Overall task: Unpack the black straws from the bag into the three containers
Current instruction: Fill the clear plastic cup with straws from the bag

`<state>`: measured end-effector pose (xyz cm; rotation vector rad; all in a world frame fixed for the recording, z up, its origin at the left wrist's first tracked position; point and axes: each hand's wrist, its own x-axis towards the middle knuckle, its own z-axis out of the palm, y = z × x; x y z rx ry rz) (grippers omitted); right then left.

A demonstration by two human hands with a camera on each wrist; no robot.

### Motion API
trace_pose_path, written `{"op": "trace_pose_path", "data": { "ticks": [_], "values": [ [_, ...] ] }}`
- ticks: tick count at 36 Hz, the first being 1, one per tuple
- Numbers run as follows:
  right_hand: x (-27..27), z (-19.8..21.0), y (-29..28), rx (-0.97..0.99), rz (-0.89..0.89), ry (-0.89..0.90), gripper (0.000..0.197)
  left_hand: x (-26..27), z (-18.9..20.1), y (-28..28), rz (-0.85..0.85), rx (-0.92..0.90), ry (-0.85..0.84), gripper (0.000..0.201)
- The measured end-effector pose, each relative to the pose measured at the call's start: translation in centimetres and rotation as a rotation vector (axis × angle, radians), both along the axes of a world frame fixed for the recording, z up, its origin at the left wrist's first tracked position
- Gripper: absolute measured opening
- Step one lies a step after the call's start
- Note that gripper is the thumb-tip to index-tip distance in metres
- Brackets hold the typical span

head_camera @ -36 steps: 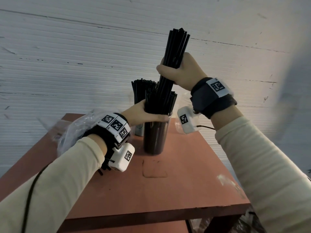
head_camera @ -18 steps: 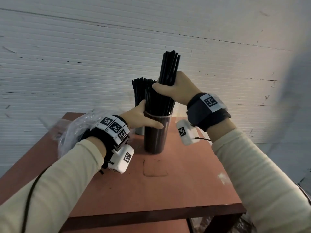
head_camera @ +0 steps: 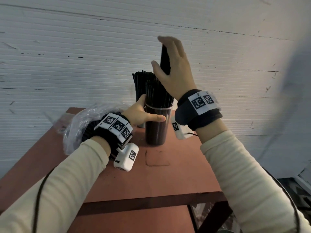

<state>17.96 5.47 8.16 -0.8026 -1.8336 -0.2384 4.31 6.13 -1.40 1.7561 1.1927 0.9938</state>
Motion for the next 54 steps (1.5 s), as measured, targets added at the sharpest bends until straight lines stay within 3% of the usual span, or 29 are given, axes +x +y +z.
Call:
{"op": "trace_pose_path", "data": {
  "ticks": [4, 19, 27, 32, 38, 43, 54],
  "values": [
    [0.0, -0.4, 0.2, 0.025, -0.025, 0.041, 0.040, 0.2, -0.1, -0.2, 0.033, 0.019, -0.006, 0.085],
    [0.1, -3.0, -0.4, 0.016, 0.013, 0.089, 0.027, 0.4, 0.0, -0.5, 0.057, 0.008, -0.011, 0.083],
    [0.3, -3.4, -1.0, -0.027, 0.018, 0.072, 0.031, 0.4, -0.1, -0.6, 0.063, 0.015, -0.024, 0.083],
    [1.0, -2.9, -1.4, -0.010, -0.025, 0.013, 0.044, 0.5, -0.3, -0.3, 0.069, 0.006, -0.040, 0.090],
    [1.2, -3.0, -1.3, -0.041, 0.035, 0.062, 0.033, 0.4, -0.4, -0.2, 0.056, 0.010, -0.040, 0.093],
    [0.7, -3.1, -1.4, -0.035, 0.035, 0.094, 0.033, 0.5, -0.4, -0.2, 0.065, 0.022, -0.031, 0.083],
    [0.2, -4.0, -1.4, -0.032, 0.032, 0.140, 0.030, 0.3, -0.3, -0.4, 0.065, 0.018, -0.012, 0.087]
  ]
}}
